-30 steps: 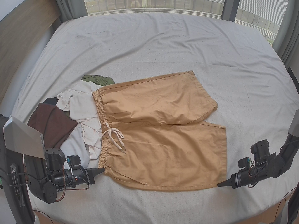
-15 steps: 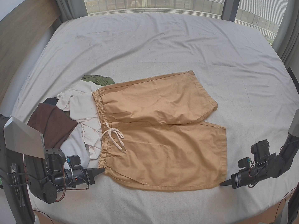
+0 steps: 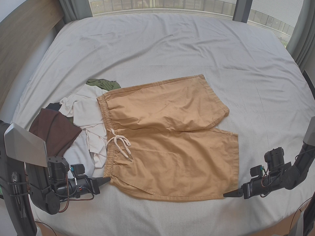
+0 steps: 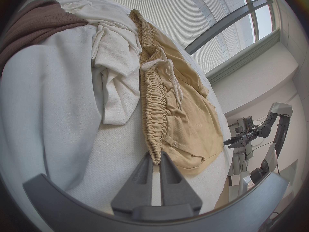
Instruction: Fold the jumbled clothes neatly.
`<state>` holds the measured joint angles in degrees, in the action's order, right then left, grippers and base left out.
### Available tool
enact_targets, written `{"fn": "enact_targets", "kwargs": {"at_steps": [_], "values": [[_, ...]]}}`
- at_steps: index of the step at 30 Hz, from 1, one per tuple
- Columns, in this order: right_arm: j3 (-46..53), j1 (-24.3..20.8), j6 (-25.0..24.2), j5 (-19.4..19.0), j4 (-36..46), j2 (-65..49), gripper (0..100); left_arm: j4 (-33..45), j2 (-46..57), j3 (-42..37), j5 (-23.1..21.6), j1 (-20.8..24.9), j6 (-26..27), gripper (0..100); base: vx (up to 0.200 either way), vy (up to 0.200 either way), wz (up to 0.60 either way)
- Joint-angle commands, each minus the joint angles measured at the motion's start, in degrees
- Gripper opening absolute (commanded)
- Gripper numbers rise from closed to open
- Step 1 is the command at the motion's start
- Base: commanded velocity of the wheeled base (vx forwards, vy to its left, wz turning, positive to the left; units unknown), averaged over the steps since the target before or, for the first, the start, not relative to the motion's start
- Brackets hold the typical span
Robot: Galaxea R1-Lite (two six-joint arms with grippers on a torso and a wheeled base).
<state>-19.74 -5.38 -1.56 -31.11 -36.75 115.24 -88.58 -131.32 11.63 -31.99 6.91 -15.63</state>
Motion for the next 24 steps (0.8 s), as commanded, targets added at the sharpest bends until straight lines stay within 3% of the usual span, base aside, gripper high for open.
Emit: {"fn": "enact_targets", "kwargs": {"at_steps": [1,19,24], "values": [[0.58,-0.25,-0.11,0.08,-0.6,0.25,0,-0.02,-0.08,-0.03,0.0,0.03,-0.02,0,0.0,0.0,0.0],[3.3,-0.78,0.68,0.08,0.19,-2.74,0,-0.02,1.24,-2.05,-0.8,-0.58,-0.37,0,0.0,0.0,0.0],[4.62,-2.8,1.74,0.08,6.78,-9.94,0,0.25,3.52,-6.88,-6.51,-1.37,-0.37,0,0.0,0.0,0.0]]}}
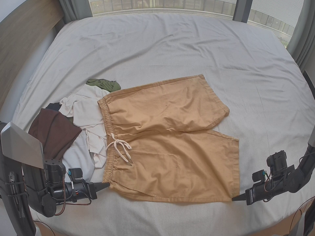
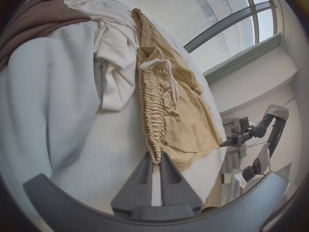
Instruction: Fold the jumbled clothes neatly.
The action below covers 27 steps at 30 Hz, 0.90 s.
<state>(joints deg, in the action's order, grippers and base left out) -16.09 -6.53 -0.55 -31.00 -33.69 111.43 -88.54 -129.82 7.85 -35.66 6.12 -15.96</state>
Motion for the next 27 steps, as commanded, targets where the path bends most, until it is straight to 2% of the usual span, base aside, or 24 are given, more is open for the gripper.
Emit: {"fn": "enact_targets", "kwargs": {"at_steps": [1,5,11,17,18,20,23,27], "values": [[0.89,-2.08,0.9,-0.02,5.57,-7.46,0,0.21,2.29,-3.9,-3.01,-0.58,-0.04,0,0.0,0.0,0.0],[0.71,-2.78,1.52,0.06,11.37,-10.8,0,0.3,3.43,-6.97,-3.01,-0.58,-0.04,0,0.0,0.0,0.0],[1.24,-2.34,4.94,0.06,15.33,-11.77,0,3.37,4.49,-7.76,-3.19,-1.55,1.63,0,0.0,0.0,0.0],[1.5,-2.69,6.88,0.15,19.54,-12.65,0,11.02,7.74,-7.76,-3.63,-1.73,4.71,0,0.0,0.0,0.0],[1.68,-2.78,6.96,0.15,20.6,-12.82,0,15.24,10.81,-7.76,-3.98,-1.64,5.15,0,0.0,0.0,0.0],[2.56,-2.78,8.37,0.15,21.57,-12.82,0,18.49,13.45,-7.76,-4.51,-1.55,5.41,0,0.0,0.0,0.0],[3.61,-2.61,11.1,0.15,21.92,-12.82,0,21.48,15.56,-7.76,-4.6,-1.2,5.59,0,0.0,0.0,0.0],[4.4,-2.69,11.8,0.15,22.01,-13.0,0,24.82,16.53,-7.76,-4.51,-1.02,7.08,0,0.0,0.0,0.0]]}}
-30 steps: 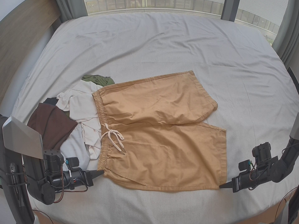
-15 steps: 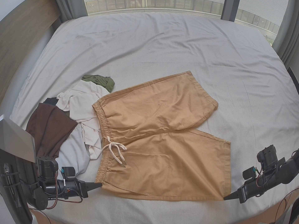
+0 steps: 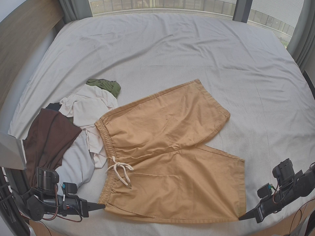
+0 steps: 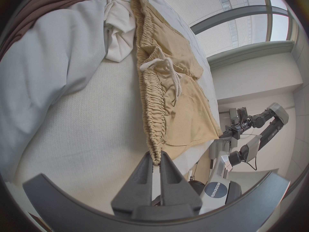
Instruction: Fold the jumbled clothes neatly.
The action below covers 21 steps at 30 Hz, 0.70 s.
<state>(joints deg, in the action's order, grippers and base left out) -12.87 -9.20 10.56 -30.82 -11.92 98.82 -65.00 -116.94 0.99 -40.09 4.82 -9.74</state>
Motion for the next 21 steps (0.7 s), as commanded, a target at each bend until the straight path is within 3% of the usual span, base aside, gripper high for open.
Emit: {"fn": "enact_targets", "kwargs": {"at_steps": [1,5,11,17,21], "values": [[1.71,-0.02,1.22,-0.03,0.15,-0.73,0,4.27,4.27,-0.9,-0.33,0.02,3.94,0,0.0,0.0,0.0],[3.03,-0.2,4.21,-0.03,0.23,-1.17,0,11.12,6.99,-0.9,-3.76,-0.42,8.51,0,0.0,0.0,0.0],[3.38,-0.11,5.0,-0.03,0.15,-1.35,0,16.75,10.68,-0.9,-4.29,-0.42,9.21,0,0.0,0.0,0.0],[1.1,0.59,4.47,-0.3,-1.44,-1.61,0,15.61,10.68,-0.46,-4.82,-1.48,10.44,0,0.0,0.0,0.0],[-0.75,2.96,2.27,-4.78,-9.87,-1.52,0,11.91,10.16,2.79,-7.1,-2.0,9.21,0,0.0,0.0,0.0]]}}
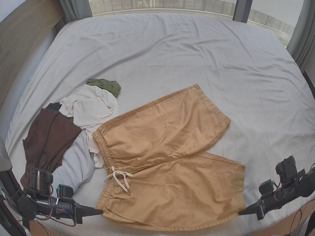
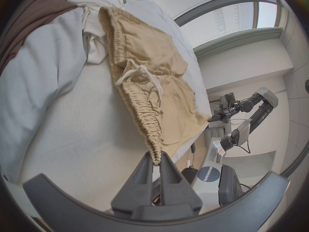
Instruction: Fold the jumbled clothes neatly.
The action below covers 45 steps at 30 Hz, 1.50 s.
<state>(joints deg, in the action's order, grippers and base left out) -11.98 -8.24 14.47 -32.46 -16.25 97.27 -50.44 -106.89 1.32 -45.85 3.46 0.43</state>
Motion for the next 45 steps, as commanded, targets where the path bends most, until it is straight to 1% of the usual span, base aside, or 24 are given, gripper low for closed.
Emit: {"fn": "enact_targets", "kwargs": {"at_steps": [1,3,4,6,8,10,11,14,16,18,19,20,23,24,25,26,28,29,34,35,38,41,43,45], "values": [[-1.55,2.26,-2.52,-4.1,-8.45,0.03,0,-3.52,0.1,2.81,-1.35,-0.56,-1.66,0,0.0,0.0,0.0],[-1.38,2.62,-4.54,-4.63,-13.19,0.03,0,-5.72,0.1,3.08,-1.35,-0.3,-2.98,0,0.0,0.0,0.0],[-1.55,2.62,-5.86,-4.63,-15.21,0.11,0,-7.91,0.1,3.78,-1.35,-0.12,-4.73,0,0.0,0.0,0.0],[-1.82,2.62,-6.91,-4.63,-16.09,0.11,0,-9.76,0.1,4.48,-1.35,-0.03,-6.93,0,0.0,0.0,0.0],[-2.69,2.62,-7.7,-4.71,-16.97,0.11,0,-12.66,0.1,5.45,-1.35,-0.03,-10.89,0,0.0,0.0,0.0],[-3.92,2.7,-8.05,-4.89,-18.38,0.2,0,-16.35,-0.43,7.03,-1.26,-0.03,-16.42,0,0.0,0.0,0.0],[-4.28,2.79,-8.14,-4.98,-18.91,0.2,0,-17.67,-0.69,7.21,-1.17,-0.03,-18.18,0,0.0,0.0,0.0],[-4.8,3.76,-8.41,-5.07,-20.4,0.29,0,-21.89,-1.57,7.74,-1.0,-0.03,-21.61,0,0.0,0.0,0.0],[-5.59,4.11,-9.55,-5.07,-21.89,0.38,0,-25.32,-2.8,7.82,-0.65,-0.03,-23.1,0,0.0,0.0,0.0],[-6.65,4.2,-10.95,-4.98,-23.48,0.55,0,-28.13,-3.77,7.47,-0.29,-0.03,-24.16,0,0.0,0.0,0.0],[-6.74,4.2,-11.04,-4.98,-23.65,0.55,0,-28.31,-3.86,7.38,-0.29,-0.03,-24.25,0,0.0,0.0,0.0],[-7.79,4.2,-12.8,-4.98,-25.94,0.82,0,-30.41,-5.26,6.68,-0.03,0.05,-24.95,0,0.0,0.0,0.0],[-8.67,4.02,-16.93,-4.89,-30.16,0.91,0,-33.58,-6.58,5.54,0.06,0.23,-25.21,0,0.0,0.0,0.0],[-8.67,3.93,-17.37,-4.89,-30.51,0.91,0,-33.84,-6.58,5.36,0.06,0.23,-25.21,0,0.0,0.0,0.0],[-8.76,3.67,-19.3,-4.89,-32.44,0.91,0,-35.07,-6.58,4.92,0.06,0.32,-25.3,0,0.0,0.0,0.0],[-8.85,3.58,-20.18,-4.89,-33.41,0.99,0,-35.51,-6.58,4.66,0.06,0.32,-25.3,0,0.0,0.0,0.0],[-8.85,3.58,-20.18,-4.89,-33.41,0.99,0,-35.51,-6.58,4.66,0.06,0.32,-25.3,0,0.0,0.0,0.0],[-9.64,3.41,-23.0,-4.8,-37.54,1.78,0,-36.83,-6.4,4.22,0.67,0.76,-25.3,0,0.0,0.0,0.0],[-10.78,3.23,-24.05,-4.45,-41.41,4.24,0,-37.97,-5.96,4.75,2.34,0.84,-25.48,0,0.0,0.0,0.0],[-11.57,3.32,-24.14,-4.45,-42.29,5.48,0,-37.97,-5.96,4.84,3.49,1.11,-25.48,0,0.0,0.0,0.0],[-12.19,3.23,-24.67,-4.54,-42.9,6.44,0,-37.97,-5.96,4.84,4.54,1.37,-25.48,0,0.0,0.0,0.0],[-13.42,3.23,-27.39,-4.54,-43.96,6.79,0,-37.97,-5.88,5.01,5.33,1.81,-25.48,0,0.0,0.0,0.0],[-14.56,3.23,-28.09,-4.45,-44.22,6.88,0,-37.97,-5.96,5.19,5.42,1.81,-25.48,0,0.0,0.0,0.0],[-15.7,3.23,-28.36,-4.36,-44.22,6.88,0,-37.97,-6.49,5.54,6.47,1.9,-25.3,0,0.0,0.0,0.0]]}}
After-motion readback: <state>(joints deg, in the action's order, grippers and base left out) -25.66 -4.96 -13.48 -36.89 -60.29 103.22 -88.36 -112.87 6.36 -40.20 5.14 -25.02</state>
